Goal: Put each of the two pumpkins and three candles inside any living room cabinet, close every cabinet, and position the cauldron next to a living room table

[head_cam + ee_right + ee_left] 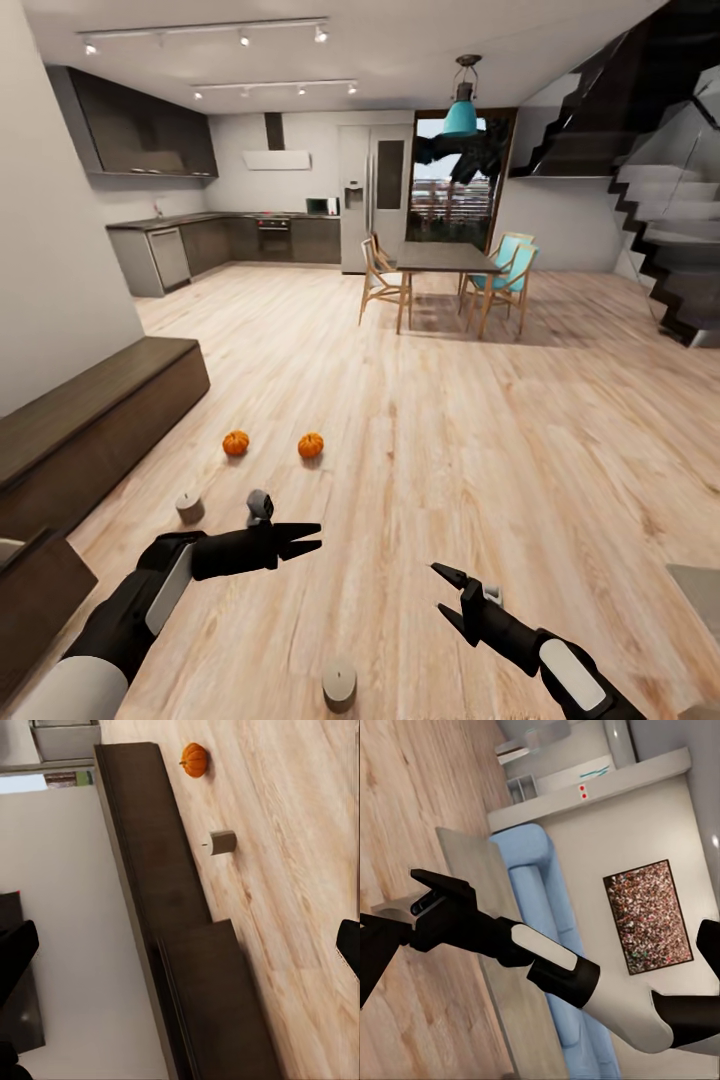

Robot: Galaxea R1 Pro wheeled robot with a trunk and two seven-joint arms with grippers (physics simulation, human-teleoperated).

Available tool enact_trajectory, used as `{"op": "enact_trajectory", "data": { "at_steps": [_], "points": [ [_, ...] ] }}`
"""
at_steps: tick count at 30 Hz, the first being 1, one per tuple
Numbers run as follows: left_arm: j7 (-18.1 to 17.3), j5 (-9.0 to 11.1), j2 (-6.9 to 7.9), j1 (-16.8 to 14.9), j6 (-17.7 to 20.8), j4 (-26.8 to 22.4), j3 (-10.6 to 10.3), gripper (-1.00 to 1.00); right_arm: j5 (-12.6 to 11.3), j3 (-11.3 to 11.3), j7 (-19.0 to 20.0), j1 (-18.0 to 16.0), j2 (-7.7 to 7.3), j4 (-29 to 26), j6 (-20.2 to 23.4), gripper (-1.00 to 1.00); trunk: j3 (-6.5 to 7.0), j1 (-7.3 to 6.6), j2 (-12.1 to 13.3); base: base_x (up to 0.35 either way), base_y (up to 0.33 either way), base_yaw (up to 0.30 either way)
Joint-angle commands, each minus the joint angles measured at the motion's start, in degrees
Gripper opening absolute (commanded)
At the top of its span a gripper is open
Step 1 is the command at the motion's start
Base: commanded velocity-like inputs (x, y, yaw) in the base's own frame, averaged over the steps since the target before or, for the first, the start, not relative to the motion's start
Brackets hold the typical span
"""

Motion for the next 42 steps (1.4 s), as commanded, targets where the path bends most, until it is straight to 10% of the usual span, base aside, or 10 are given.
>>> {"op": "enact_trajectory", "data": {
  "at_steps": [1, 42],
  "points": [
    [-0.04, 0.23, 0.06, -0.02, 0.43, -0.03, -0.11, 1.0, -0.33, 0.3, 0.11, -0.06, -0.06, 0.05, 0.06, 1.0, -0.05, -0.01, -0.03, 0.0, -0.143, -0.252],
    [0.12, 0.11, 0.0, 0.02, 0.43, 0.21, -0.14, 1.0, -0.33, 0.3, -0.14, -0.06, -0.06, 0.05, 0.02, 1.0, -0.05, -0.01, -0.03, 0.028, -0.189, -0.052]
  ]
}}
